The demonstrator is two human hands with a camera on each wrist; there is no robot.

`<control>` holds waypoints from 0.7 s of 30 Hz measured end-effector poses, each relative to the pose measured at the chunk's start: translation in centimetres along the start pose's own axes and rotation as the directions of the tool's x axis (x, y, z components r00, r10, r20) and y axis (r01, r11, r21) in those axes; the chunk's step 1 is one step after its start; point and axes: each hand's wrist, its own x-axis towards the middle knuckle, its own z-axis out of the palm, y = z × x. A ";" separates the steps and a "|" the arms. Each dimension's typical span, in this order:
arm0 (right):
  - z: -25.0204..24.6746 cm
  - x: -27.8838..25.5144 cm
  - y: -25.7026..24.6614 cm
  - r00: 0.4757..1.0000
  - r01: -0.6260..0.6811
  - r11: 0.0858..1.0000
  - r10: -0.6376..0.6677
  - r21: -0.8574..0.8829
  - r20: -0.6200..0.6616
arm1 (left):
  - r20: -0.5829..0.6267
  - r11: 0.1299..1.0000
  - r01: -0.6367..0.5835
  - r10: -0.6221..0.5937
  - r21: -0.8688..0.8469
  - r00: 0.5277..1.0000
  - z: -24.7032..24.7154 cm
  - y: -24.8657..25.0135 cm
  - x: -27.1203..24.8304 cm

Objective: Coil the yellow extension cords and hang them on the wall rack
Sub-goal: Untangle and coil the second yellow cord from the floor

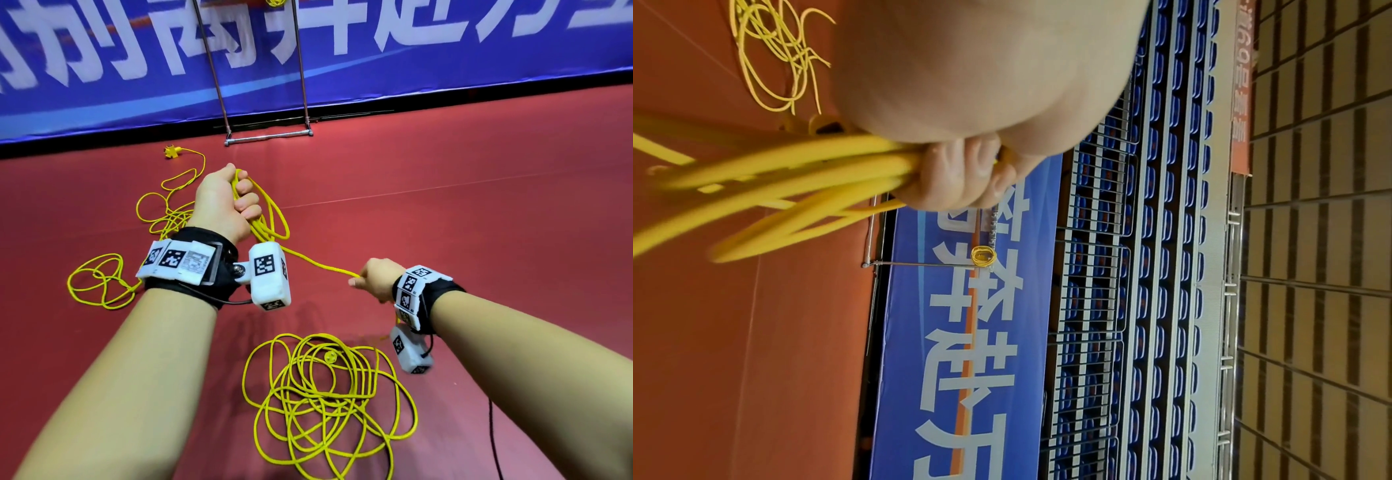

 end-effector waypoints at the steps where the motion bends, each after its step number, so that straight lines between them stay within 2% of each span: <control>1: -0.3 0.1 -0.4 0.998 -0.011 1.000 0.012 0.009 -0.054 | 0.018 1.000 0.006 -0.006 0.025 1.000 0.1 0.0 -0.1; 4: -1.6 0.1 -1.6 0.983 -0.011 0.987 0.040 0.161 -0.178 | 0.070 0.995 0.017 -0.024 0.096 0.997 0.4 -0.3 -0.5; 6: -2.5 0.0 -2.5 0.974 0.006 0.937 0.074 0.350 -0.215 | 0.084 0.989 0.024 -0.037 0.146 0.996 0.6 -0.4 -0.8; 9: -3.6 -0.4 -3.9 0.959 0.056 0.756 0.142 0.652 -0.247 | 0.090 0.977 0.027 -0.047 0.213 0.995 0.8 -0.9 -1.0; 11: -4.2 -0.7 -4.6 0.964 0.073 0.599 0.164 0.797 -0.211 | 0.086 0.969 0.018 -0.040 0.245 0.996 0.9 -1.1 -1.0; 13: -4.6 -1.1 -5.2 0.980 0.058 0.440 0.144 0.896 -0.135 | 0.081 0.961 0.005 -0.029 0.278 0.996 1.1 -1.5 -0.9; 15: -4.9 -1.4 -5.6 0.993 0.035 0.328 0.099 0.944 -0.071 | 0.083 0.952 -0.008 -0.018 0.306 0.996 1.2 -1.9 -0.9; 17: -5.2 -1.8 -5.8 0.999 -0.005 0.301 0.043 0.954 -0.009 | 0.075 0.948 -0.015 -0.010 0.317 0.997 1.3 -2.4 -0.7; 21: -5.2 -2.3 -6.4 0.999 -0.041 0.335 -0.007 0.941 0.046 | 0.045 0.954 0.014 -0.028 0.299 0.999 1.5 -3.3 -0.6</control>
